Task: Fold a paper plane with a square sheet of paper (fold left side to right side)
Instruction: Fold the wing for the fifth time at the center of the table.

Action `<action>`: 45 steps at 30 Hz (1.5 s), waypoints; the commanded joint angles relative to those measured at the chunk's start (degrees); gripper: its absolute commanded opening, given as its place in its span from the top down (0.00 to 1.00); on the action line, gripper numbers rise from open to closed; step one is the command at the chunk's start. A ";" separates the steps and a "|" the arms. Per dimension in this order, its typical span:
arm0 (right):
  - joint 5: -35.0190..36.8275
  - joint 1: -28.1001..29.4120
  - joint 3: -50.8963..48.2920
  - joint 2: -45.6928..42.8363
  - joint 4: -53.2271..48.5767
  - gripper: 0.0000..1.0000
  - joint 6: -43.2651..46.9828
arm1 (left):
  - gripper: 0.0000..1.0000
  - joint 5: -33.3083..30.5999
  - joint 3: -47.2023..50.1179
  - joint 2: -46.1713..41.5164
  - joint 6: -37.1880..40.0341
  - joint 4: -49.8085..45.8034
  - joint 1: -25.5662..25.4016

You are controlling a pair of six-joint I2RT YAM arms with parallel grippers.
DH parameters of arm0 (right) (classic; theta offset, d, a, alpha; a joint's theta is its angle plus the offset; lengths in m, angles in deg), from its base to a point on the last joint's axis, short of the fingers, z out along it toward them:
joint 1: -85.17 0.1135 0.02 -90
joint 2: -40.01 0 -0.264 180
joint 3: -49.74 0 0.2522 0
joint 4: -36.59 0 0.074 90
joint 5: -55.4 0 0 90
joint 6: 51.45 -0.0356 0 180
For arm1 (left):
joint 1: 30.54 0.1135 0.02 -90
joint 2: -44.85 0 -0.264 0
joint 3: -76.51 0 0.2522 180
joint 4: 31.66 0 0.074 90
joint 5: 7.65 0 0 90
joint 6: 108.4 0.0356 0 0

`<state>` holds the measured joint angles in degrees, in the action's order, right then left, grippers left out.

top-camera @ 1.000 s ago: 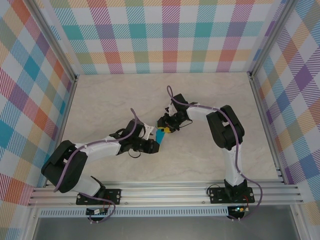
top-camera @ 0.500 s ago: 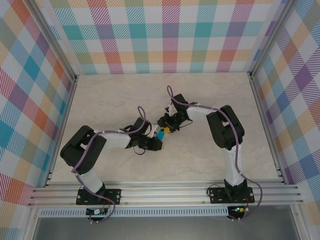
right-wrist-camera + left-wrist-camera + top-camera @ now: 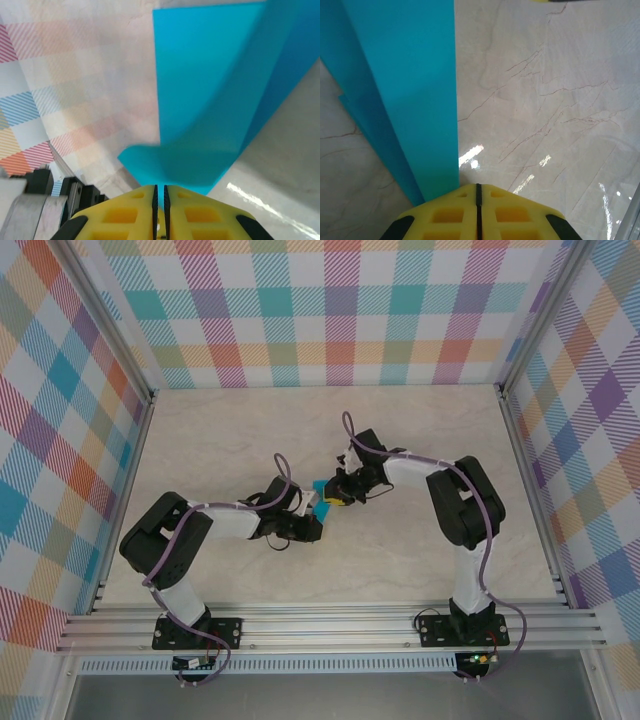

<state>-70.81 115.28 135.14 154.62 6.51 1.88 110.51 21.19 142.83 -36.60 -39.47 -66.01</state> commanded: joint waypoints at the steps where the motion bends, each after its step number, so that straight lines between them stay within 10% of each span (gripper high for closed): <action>1: -2.62 1.62 -2.28 -0.90 3.12 0.88 -0.09 | 0.93 -2.17 2.19 0.44 0.98 -4.45 0.46; 45: 13.89 -2.45 12.70 10.32 -4.60 0.84 16.11 | 0.95 -3.24 4.56 1.19 0.80 -3.22 0.39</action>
<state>-60.14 114.36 146.28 163.10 1.75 15.56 110.29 22.98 142.35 -36.60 -36.41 -66.01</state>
